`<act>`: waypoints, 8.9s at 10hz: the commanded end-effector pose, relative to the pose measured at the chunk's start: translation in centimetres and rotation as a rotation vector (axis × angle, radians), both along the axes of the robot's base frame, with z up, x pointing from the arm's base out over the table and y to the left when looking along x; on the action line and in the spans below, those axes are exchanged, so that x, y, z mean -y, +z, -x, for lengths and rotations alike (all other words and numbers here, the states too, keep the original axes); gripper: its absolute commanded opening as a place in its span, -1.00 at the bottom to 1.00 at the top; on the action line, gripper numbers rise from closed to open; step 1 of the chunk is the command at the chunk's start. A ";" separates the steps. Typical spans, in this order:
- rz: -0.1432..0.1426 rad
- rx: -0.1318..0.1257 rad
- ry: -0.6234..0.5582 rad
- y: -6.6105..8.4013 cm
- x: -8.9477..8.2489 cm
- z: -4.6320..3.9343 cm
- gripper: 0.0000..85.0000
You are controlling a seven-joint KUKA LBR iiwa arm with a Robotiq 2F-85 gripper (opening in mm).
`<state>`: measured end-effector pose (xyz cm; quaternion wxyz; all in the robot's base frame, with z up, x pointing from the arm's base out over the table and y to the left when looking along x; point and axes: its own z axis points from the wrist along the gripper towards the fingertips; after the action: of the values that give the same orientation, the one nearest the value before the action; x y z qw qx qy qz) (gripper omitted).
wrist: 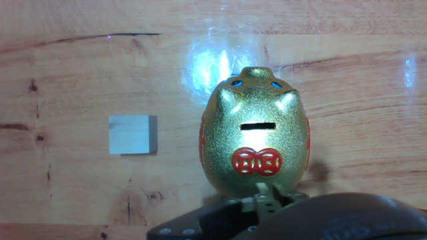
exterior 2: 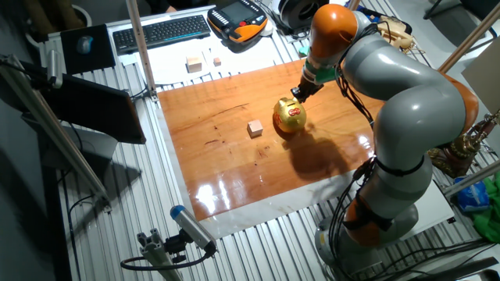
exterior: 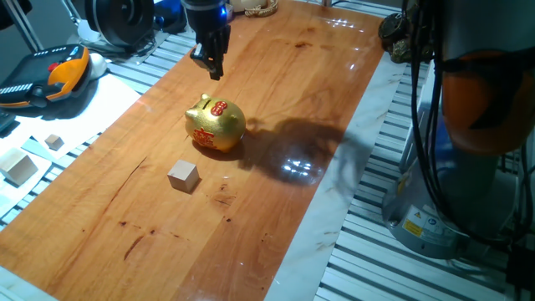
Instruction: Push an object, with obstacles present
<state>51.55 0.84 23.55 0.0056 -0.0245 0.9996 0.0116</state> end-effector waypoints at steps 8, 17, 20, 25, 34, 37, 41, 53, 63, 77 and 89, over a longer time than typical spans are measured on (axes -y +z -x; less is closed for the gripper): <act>-0.020 0.001 -0.041 -1.8 -3.1 -0.45 -1.00; 0.004 0.018 -0.037 -4.3 -6.7 -0.58 -1.00; 0.066 0.031 0.008 -4.8 -7.9 -0.07 -1.00; 0.078 0.021 -0.033 -6.0 -10.2 1.27 -1.00; 0.037 -0.006 0.002 -6.7 -10.8 1.31 -1.00; 0.004 -0.013 0.021 -6.7 -10.8 1.31 -1.00; 0.029 0.039 0.052 -6.7 -11.4 1.27 -1.00; 0.005 0.044 0.009 -13.6 -14.9 1.56 -1.00; 0.023 0.051 -0.017 -16.3 -15.2 2.00 -1.00; 0.020 0.089 -0.025 -17.8 -15.5 0.02 -1.00; 0.023 0.086 -0.030 -17.2 -15.5 -3.45 -1.00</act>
<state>55.03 16.37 6.36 0.0485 -0.0104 0.9988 -0.0010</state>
